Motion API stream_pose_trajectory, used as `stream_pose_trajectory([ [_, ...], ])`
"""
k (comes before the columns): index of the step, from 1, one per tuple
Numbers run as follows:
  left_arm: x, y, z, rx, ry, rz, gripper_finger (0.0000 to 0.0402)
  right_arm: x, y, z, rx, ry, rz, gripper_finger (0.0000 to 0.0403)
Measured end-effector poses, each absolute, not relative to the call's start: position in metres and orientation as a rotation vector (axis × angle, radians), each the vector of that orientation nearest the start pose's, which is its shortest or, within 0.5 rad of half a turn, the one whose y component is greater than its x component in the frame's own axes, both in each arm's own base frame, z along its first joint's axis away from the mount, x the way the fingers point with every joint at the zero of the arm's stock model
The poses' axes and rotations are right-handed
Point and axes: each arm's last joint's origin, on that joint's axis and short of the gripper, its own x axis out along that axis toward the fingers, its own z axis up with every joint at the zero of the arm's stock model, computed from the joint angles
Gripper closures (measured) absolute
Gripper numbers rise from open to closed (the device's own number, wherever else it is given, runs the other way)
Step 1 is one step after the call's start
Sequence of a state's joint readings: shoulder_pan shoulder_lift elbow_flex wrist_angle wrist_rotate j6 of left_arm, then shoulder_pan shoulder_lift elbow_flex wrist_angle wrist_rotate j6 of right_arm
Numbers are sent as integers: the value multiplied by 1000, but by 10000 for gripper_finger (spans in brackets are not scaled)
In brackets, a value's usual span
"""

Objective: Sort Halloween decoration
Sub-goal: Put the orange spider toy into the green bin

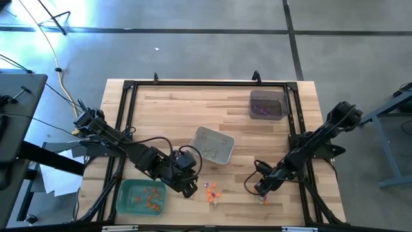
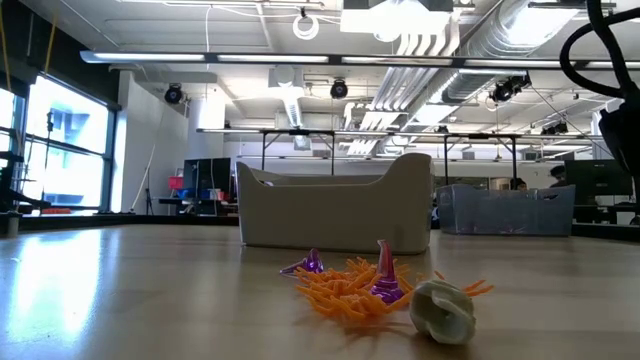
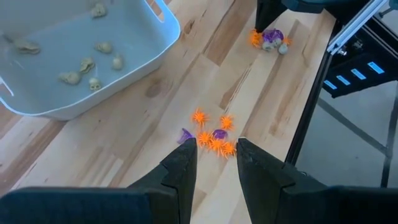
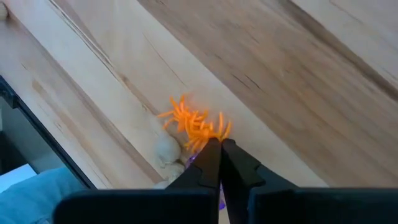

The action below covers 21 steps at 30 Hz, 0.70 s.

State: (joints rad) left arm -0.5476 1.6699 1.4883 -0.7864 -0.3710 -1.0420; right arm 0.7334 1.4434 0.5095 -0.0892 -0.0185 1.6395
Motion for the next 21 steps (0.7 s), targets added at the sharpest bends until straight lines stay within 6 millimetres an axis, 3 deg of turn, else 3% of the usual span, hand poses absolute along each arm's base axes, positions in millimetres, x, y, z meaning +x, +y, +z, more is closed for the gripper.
stream_pose_trajectory([
  [4,306,-174,303,-532,840,287,302,171,154,129,1087,1195,-237,402],
  [12,305,-175,303,-520,843,281,302,168,148,163,1167,1016,-141,403],
  [21,305,-175,303,-510,840,280,302,168,136,205,1168,659,-28,403],
])
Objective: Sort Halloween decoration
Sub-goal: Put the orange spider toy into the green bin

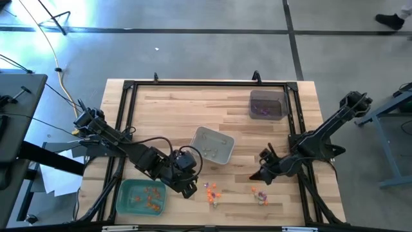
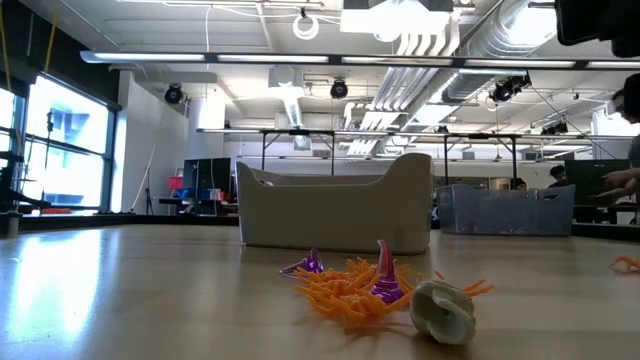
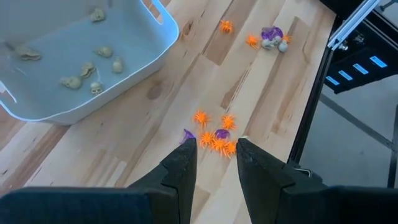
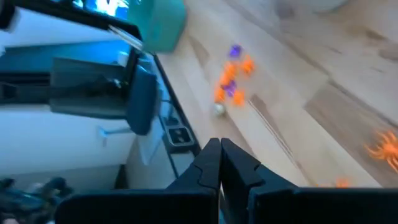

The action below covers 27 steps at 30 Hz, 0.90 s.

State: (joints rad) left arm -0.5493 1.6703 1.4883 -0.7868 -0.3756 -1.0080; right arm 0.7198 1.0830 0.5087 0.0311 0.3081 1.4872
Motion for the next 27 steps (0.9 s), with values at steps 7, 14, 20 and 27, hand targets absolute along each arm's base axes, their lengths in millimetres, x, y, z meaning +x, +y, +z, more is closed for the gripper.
stream_pose_trajectory([
  [7,305,-175,303,-510,840,280,302,160,128,192,1157,790,-177,402],
  [14,305,-175,303,-509,839,279,302,161,127,175,1096,896,-254,367],
  [20,305,-175,303,-501,839,277,302,168,123,167,1059,908,-301,297],
  [27,305,-175,303,-501,839,277,302,180,122,142,1052,1038,-373,262],
])
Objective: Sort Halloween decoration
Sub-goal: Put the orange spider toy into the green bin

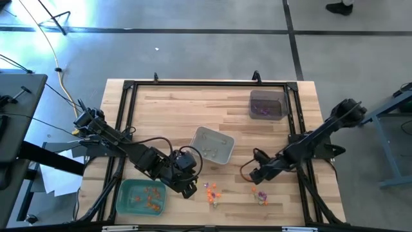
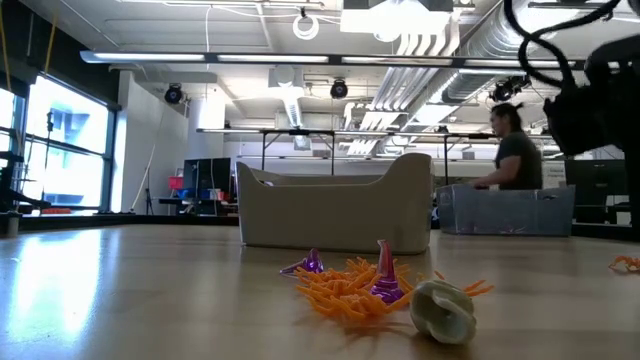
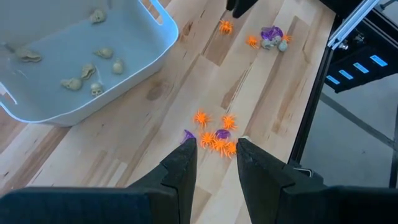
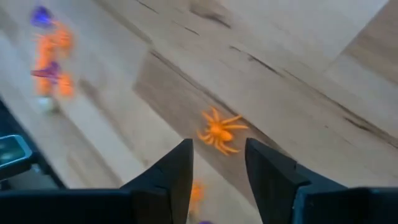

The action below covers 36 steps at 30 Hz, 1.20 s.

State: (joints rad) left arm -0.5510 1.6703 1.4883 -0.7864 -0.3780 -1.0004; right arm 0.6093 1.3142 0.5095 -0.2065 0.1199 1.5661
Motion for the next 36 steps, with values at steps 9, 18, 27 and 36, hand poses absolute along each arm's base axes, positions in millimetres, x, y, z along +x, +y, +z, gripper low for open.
stream_pose_trajectory([
  [9,305,-175,303,-492,842,273,302,199,130,123,1040,1100,-406,261],
  [18,305,-175,302,-466,846,263,302,230,138,122,854,1273,-537,261],
  [27,305,-175,302,-467,846,262,302,250,141,127,722,1367,-577,286],
  [36,305,-175,303,-468,845,262,302,251,142,126,704,1382,-575,394],
])
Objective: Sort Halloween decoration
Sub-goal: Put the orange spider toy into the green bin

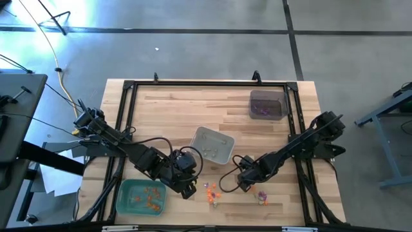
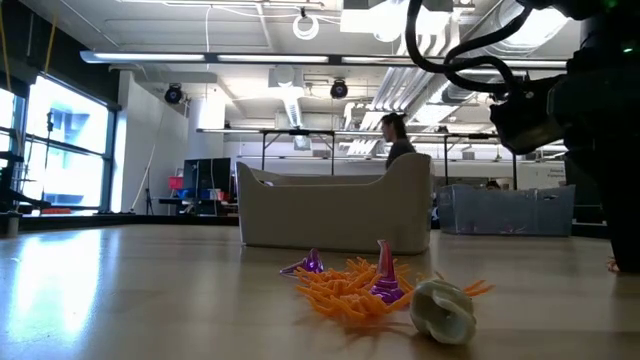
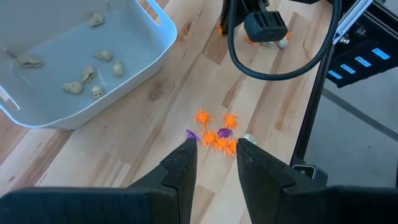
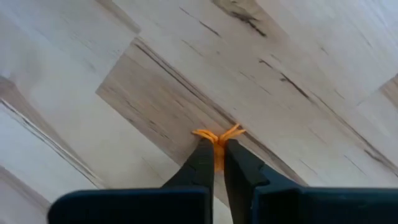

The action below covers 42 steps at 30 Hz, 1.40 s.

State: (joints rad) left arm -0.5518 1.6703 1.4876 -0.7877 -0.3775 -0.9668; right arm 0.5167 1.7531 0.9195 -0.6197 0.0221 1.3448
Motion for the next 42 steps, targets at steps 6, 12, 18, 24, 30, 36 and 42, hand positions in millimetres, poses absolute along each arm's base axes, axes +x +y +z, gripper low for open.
stream_pose_trajectory([
  [6,305,-175,303,-469,845,262,302,249,141,129,702,1399,-542,398],
  [12,305,-175,303,-473,849,259,302,245,139,146,698,1381,-478,400],
  [18,305,-175,303,-480,848,261,302,238,135,176,742,1306,-408,399],
  [24,305,-175,303,-480,845,264,302,227,126,216,775,1130,-326,399],
  [30,310,-168,304,-455,766,336,302,212,112,262,769,839,-248,399],
  [36,332,-150,318,-402,531,403,302,201,99,304,718,493,-193,399],
  [42,360,-123,345,-340,253,410,302,198,90,339,625,209,-140,399],
])
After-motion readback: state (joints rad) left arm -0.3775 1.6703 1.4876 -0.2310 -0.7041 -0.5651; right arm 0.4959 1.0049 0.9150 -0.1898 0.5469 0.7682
